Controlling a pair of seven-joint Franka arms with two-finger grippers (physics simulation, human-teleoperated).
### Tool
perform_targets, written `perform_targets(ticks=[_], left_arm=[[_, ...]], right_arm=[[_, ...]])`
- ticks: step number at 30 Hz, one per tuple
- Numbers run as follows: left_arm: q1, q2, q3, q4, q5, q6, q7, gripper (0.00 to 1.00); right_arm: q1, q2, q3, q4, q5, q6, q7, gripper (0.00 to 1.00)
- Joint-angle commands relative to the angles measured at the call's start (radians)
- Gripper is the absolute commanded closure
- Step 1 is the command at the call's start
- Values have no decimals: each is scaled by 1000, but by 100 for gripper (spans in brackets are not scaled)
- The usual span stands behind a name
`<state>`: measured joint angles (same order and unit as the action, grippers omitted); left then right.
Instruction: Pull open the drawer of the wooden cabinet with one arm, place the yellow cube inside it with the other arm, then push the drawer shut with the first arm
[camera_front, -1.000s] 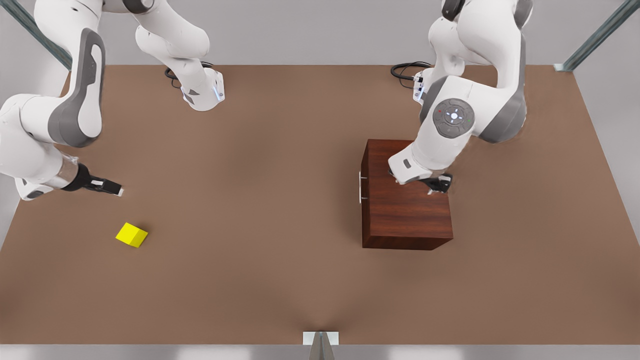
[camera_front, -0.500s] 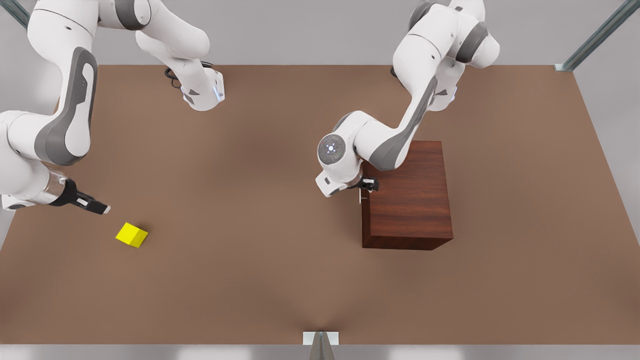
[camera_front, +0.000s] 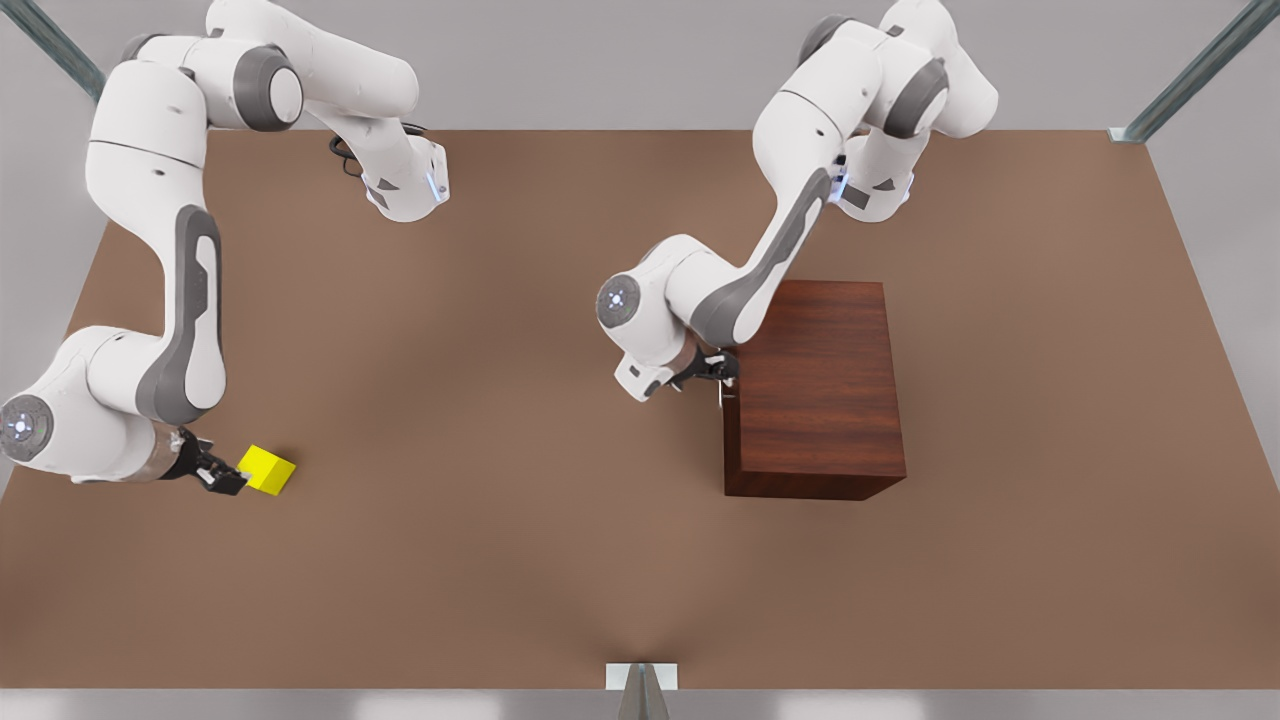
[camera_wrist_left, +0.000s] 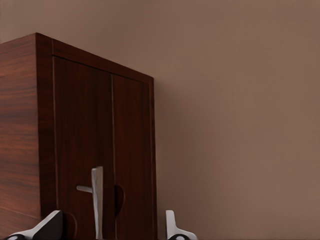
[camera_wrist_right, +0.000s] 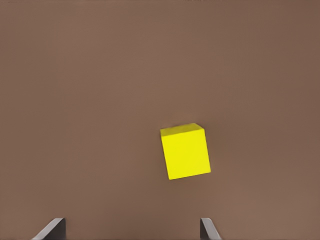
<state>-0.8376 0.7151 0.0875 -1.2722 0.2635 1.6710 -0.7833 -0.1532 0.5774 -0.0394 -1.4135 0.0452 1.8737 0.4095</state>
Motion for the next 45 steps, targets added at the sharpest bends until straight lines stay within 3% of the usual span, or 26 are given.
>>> perform_targets(ticks=[1,21,45], left_arm=[[-3,12,0,-1,17,29,-243,0],[0,52,-2,16,-46,136,-126,0],[-72,147,-37,188,-63,239,-505,0]], right_arm=[[-22,13,-1,-1,1,81,49,0],[-62,47,3,-156,-7,252,-233,0],[-86,141,4,-162,-7,317,-337,0]])
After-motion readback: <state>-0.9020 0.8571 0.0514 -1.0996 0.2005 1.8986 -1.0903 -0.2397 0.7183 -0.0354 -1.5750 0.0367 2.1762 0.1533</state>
